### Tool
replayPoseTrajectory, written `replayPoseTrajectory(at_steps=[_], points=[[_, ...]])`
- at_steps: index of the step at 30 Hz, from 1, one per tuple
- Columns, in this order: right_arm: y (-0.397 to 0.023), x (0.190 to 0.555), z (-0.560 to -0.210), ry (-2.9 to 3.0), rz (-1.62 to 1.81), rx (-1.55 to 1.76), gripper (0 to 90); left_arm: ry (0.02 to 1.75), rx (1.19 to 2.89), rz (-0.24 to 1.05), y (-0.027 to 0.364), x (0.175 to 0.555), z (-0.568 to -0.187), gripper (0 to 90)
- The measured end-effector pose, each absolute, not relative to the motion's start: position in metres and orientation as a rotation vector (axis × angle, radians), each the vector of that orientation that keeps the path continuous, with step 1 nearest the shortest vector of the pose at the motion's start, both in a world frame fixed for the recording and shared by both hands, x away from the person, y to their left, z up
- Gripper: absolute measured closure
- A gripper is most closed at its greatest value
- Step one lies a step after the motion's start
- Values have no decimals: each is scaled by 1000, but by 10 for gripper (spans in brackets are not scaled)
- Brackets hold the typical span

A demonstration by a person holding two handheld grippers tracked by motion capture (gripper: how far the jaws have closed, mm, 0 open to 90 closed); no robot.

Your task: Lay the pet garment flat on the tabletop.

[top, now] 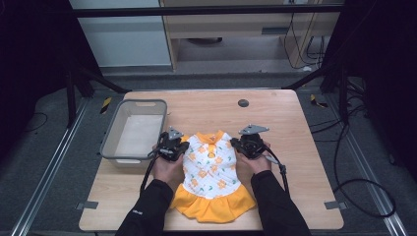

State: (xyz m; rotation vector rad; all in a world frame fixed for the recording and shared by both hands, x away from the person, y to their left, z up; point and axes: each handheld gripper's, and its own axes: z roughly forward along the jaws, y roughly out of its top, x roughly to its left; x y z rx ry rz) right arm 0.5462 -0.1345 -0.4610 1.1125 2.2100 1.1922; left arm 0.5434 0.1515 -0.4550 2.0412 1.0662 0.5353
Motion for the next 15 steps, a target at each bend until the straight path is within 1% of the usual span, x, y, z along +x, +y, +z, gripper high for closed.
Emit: replayPoseTrajectory(at_steps=[5, 6, 7, 8, 9, 12, 15], points=[[-130, 550, -451, 2091, 1155, 1072, 845, 1071, 2021, 590, 143, 557, -440, 864], [-130, 552, -451, 2055, 1123, 1074, 827, 1086, 2023, 601, 141, 560, -440, 808], [-129, 553, -452, 2043, 1093, 1074, 808, 1098, 2015, 627, 141, 561, -441, 717], [-129, 554, -453, 2043, 1071, 1082, 771, 1106, 2001, 655, 141, 562, -441, 610], [-129, 555, -455, 2046, 1054, 1082, 741, 1116, 1994, 637, 144, 562, -440, 572], [-132, 554, -456, 2053, 1050, 1103, 674, 1108, 1991, 622, 148, 558, -438, 530], [-139, 551, -453, 2055, 1067, 1123, 651, 1086, 1975, 605, 154, 552, -433, 521]])
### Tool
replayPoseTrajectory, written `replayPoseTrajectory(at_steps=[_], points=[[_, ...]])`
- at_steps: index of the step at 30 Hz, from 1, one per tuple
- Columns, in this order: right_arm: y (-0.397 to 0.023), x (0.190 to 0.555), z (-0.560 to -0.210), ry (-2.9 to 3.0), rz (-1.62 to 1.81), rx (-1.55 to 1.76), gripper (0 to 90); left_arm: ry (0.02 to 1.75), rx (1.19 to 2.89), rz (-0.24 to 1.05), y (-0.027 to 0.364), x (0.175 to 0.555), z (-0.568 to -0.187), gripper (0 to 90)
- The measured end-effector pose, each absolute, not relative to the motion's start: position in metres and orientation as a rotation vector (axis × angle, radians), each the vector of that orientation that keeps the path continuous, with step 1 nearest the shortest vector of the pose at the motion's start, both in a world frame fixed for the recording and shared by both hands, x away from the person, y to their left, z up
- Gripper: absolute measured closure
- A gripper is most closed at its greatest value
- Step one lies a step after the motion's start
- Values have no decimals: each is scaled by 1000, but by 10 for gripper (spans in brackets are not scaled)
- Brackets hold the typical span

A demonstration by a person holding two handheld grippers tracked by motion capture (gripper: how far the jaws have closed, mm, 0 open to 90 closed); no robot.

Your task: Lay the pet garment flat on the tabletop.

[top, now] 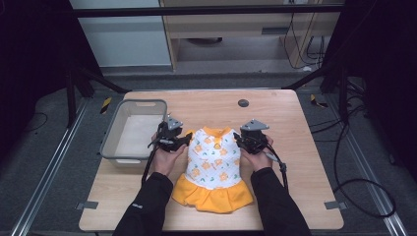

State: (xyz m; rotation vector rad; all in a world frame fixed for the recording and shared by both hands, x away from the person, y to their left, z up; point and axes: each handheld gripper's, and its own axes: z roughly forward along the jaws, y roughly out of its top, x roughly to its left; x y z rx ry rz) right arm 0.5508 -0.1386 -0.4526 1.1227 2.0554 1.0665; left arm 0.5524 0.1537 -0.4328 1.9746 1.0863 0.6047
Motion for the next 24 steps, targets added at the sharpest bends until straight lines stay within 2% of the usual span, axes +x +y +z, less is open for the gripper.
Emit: replayPoseTrajectory(at_steps=[6, 11, 19, 24], points=[[-151, 538, -442, 2091, 1125, 1114, 595, 1008, 1989, 574, 162, 533, -420, 519], [-157, 520, -436, 2123, 1176, 1096, 608, 945, 2007, 545, 168, 512, -417, 566], [-158, 494, -441, 2170, 1225, 1050, 714, 910, 2042, 422, 168, 494, -433, 742], [-156, 487, -454, 2218, 1222, 1055, 777, 892, 2095, 388, 158, 489, -451, 763]])
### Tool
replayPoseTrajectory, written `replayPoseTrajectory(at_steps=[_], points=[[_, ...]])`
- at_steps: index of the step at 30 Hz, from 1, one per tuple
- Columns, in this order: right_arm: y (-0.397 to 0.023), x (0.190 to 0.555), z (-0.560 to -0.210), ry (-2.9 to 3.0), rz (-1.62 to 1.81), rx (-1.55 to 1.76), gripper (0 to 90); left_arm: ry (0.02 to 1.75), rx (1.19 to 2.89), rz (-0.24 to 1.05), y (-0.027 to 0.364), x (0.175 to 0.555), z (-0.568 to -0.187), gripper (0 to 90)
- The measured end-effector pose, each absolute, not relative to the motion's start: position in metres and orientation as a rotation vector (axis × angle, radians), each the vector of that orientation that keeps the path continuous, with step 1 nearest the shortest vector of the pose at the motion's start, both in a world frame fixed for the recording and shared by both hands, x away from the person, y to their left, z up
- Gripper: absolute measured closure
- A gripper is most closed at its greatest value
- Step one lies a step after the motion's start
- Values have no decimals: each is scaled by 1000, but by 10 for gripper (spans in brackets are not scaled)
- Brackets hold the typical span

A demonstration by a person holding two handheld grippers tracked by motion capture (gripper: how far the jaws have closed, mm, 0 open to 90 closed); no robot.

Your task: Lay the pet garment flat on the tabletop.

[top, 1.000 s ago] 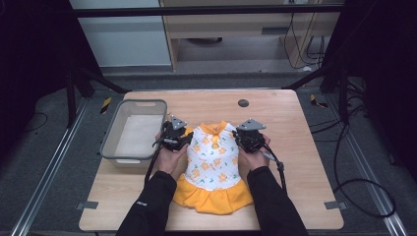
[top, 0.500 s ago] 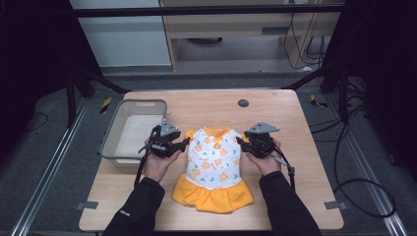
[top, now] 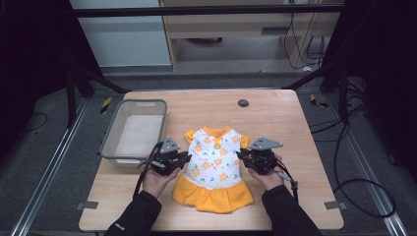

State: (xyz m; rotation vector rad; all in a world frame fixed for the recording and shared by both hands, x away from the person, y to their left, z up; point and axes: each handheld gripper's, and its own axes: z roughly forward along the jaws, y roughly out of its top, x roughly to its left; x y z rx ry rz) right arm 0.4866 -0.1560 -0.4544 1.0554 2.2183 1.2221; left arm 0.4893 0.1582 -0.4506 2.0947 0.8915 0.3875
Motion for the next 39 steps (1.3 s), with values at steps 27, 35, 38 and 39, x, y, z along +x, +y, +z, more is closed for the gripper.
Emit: replayPoseTrajectory(at_steps=[27, 35, 38, 39], points=[[-144, 486, -499, 2400, 1040, 1070, 823, 906, 2222, 303, 148, 472, -491, 731], [-146, 488, -500, 2395, 1028, 1067, 839, 901, 2221, 312, 146, 470, -493, 714], [-147, 491, -500, 2389, 1043, 1093, 844, 904, 2216, 309, 146, 470, -493, 709], [-147, 492, -500, 2391, 1043, 1089, 845, 903, 2216, 310, 146, 470, -493, 708]])
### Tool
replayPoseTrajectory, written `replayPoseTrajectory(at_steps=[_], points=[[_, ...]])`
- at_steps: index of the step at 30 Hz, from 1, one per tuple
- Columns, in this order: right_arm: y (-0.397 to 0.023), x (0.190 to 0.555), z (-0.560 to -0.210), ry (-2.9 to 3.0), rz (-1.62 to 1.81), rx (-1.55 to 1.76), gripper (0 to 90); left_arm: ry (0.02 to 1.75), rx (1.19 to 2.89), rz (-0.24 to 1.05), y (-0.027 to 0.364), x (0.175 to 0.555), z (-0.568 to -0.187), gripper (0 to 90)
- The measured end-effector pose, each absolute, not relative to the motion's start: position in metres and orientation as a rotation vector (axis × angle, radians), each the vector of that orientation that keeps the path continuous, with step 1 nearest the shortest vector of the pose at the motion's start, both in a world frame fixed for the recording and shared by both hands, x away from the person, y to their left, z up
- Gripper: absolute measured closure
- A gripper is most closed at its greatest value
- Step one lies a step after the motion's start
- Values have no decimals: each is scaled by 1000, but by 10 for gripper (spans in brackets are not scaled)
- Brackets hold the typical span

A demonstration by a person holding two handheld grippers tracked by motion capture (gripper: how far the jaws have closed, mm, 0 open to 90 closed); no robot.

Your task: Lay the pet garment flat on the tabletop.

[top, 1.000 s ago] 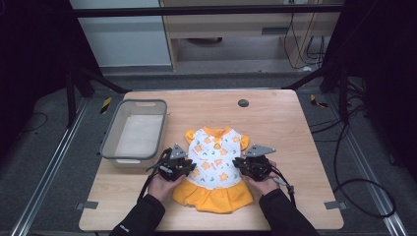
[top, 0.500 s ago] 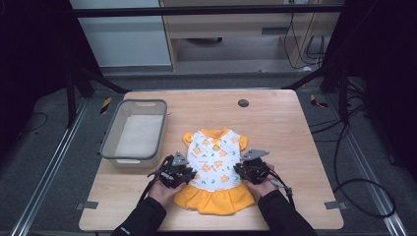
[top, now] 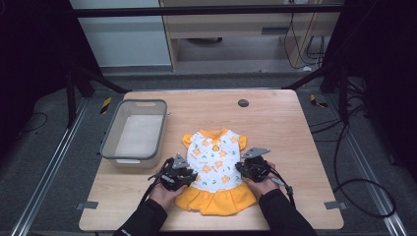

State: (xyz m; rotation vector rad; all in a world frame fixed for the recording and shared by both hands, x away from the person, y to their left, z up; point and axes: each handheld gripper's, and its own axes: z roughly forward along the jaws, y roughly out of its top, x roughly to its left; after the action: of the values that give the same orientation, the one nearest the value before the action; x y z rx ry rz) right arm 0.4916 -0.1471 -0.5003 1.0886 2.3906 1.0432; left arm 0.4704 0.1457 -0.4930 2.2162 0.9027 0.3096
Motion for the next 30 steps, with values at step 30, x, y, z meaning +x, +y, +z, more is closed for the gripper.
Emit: replayPoseTrajectory(at_steps=[30], points=[[-221, 464, -473, 2168, 1236, 1231, 554, 912, 2113, 424, 217, 424, -465, 438]])
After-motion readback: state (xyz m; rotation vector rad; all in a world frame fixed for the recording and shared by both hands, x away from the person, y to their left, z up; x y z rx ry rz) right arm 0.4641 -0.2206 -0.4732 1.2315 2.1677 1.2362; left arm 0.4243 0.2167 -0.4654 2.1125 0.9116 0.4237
